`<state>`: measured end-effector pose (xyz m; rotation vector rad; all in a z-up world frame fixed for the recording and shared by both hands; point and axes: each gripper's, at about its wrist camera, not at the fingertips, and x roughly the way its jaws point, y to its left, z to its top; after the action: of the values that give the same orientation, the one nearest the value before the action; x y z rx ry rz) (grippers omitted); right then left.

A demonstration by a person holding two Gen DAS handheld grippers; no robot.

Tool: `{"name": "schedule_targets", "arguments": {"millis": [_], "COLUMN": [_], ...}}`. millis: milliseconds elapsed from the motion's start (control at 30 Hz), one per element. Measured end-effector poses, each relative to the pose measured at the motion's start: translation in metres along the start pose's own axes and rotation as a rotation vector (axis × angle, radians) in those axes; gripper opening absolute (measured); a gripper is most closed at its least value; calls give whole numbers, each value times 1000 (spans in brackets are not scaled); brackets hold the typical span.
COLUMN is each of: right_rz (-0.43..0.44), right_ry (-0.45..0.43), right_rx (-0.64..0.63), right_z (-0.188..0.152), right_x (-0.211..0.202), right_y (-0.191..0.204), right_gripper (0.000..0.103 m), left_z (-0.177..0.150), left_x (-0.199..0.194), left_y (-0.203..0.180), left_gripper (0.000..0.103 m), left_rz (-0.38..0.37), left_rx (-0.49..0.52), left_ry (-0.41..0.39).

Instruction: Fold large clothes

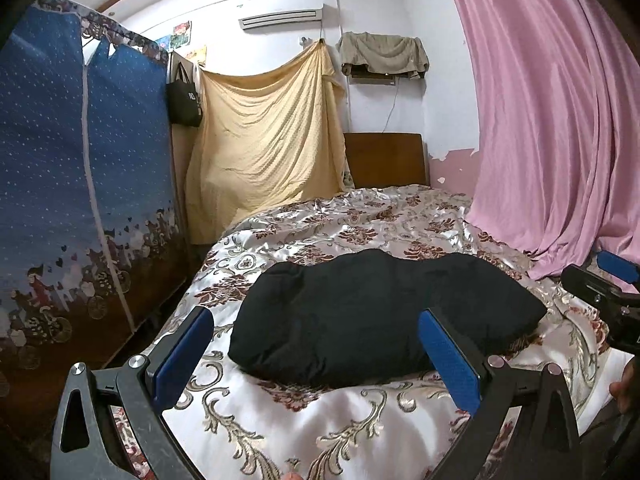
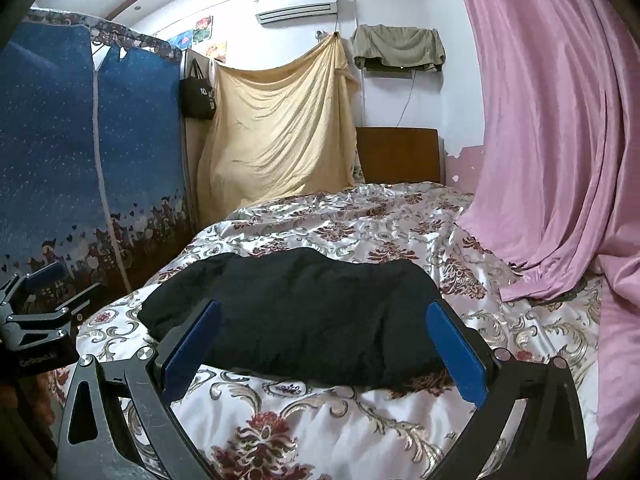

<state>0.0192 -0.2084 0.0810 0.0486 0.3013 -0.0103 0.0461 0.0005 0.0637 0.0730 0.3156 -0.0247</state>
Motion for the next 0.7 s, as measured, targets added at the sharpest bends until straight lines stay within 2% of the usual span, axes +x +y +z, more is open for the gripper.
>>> {"name": "schedule_targets", "arguments": {"millis": [367,700], "right_rz": [7,17], "right_ry": [42,70], "right_rx": [-3,-5], "right_z": [-26,-33], "right_x": [3,11], "right_y": [2,0], "right_gripper": [101,101], "left_z": [-20,-26], "left_x": [-2,5], "left_y": [1,1], "left_gripper": [103,103], "left_rz": [-3,-8], "left_rx": [9,11], "left_ry": [14,48]}}
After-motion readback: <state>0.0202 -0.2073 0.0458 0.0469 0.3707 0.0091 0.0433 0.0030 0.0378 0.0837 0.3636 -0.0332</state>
